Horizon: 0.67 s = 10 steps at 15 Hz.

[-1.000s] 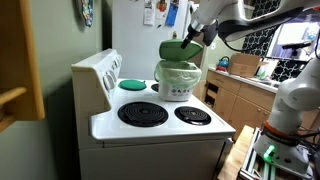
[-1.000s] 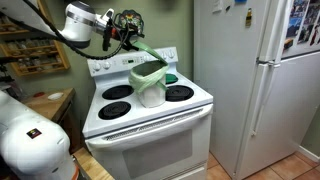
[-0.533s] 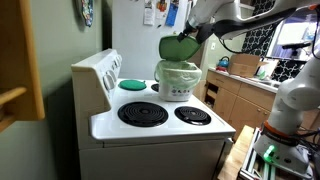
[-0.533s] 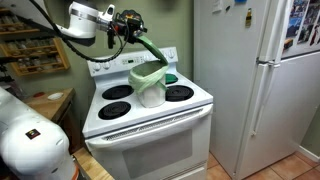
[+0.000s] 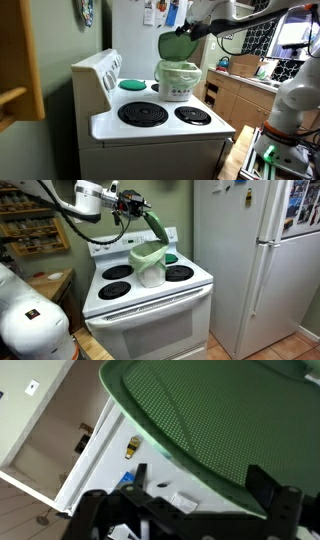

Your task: Open the trash lid

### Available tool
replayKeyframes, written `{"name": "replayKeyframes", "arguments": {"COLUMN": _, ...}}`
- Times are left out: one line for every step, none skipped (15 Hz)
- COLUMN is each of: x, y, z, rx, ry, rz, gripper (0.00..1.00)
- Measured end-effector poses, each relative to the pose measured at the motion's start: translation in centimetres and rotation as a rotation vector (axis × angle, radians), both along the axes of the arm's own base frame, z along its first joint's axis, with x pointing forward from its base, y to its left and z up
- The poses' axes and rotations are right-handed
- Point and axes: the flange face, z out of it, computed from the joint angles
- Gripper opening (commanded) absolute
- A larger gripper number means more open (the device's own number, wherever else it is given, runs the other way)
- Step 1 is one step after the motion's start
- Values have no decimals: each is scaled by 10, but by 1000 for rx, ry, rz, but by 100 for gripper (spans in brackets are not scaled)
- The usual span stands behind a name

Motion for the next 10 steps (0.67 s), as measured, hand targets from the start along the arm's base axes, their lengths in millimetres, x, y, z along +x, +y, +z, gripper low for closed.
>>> {"name": "replayKeyframes", "arguments": {"x": 3, "y": -2, "z": 1, "rx": 10, "ry": -11, "rz": -9, "gripper": 100}}
{"name": "replayKeyframes", "arguments": {"x": 7, "y": -5, "z": 1, "rx": 21, "ry": -18, "rz": -18, "gripper": 100}}
{"name": "replayKeyframes", "arguments": {"x": 10, "y": -8, "z": 1, "rx": 32, "ry": -24, "rz": -27, "gripper": 100}}
{"name": "replayKeyframes", "arguments": {"x": 13, "y": -11, "z": 0, "rx": 39, "ry": -25, "rz": -35, "gripper": 100}}
{"name": "replayKeyframes", "arguments": {"x": 16, "y": -12, "z": -1, "rx": 45, "ry": -23, "rz": -38, "gripper": 100}}
{"name": "replayKeyframes", "arguments": {"x": 17, "y": -11, "z": -1, "rx": 56, "ry": -19, "rz": -36, "gripper": 100}}
{"name": "replayKeyframes", "arguments": {"x": 17, "y": -9, "z": -2, "rx": 67, "ry": -14, "rz": -32, "gripper": 100}}
{"name": "replayKeyframes", "arguments": {"x": 15, "y": -4, "z": -2, "rx": 81, "ry": -6, "rz": -26, "gripper": 100}}
{"name": "replayKeyframes", "arguments": {"x": 13, "y": 1, "z": -1, "rx": 97, "ry": 6, "rz": -18, "gripper": 100}}
{"name": "replayKeyframes", "arguments": {"x": 9, "y": 7, "z": 0, "rx": 111, "ry": 21, "rz": -7, "gripper": 100}}
